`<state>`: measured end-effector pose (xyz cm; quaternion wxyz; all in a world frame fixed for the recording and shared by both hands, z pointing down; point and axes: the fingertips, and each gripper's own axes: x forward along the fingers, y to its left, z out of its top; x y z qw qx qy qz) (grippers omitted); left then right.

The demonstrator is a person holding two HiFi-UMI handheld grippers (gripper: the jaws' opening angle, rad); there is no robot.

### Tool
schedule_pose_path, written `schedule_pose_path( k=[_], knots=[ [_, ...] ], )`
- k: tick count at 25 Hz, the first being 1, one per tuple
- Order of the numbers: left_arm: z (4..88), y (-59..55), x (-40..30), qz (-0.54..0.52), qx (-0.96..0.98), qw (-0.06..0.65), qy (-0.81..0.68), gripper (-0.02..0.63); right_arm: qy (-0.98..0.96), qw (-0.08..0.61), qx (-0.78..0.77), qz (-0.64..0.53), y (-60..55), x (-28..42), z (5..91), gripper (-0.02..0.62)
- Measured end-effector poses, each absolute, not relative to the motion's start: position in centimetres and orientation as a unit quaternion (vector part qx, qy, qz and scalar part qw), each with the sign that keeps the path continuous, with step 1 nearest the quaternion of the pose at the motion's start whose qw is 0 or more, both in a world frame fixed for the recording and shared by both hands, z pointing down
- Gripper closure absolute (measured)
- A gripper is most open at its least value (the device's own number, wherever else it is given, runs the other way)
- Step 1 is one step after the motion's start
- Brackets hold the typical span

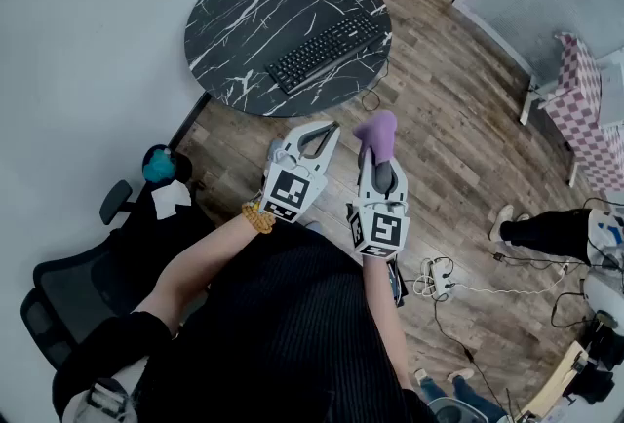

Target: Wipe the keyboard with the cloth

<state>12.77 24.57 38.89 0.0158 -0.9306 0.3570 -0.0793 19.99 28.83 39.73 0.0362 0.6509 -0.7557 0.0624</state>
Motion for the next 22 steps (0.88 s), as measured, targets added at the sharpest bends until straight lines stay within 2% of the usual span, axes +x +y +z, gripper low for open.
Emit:
schedule_pose_path(
  k=[5,10,22],
  knots=[
    [39.7,22.0,12.2,-0.082,-0.932,0.013,0.352,0.591,-0.773,0.038,0.625,0.103,26.0,18.9,41.2,0.523],
    [40.9,18.9,11.2,-0.088,-0.928,-0.006,0.363,0.591,-0.76,0.067,0.635,0.125,22.9,19.5,42.3,0.523],
    [41.9,7.4,5.5,-0.099,-0.917,-0.012,0.386,0.591,-0.722,0.092,0.664,0.175,11.7,21.2,43.5,0.523]
  ],
)
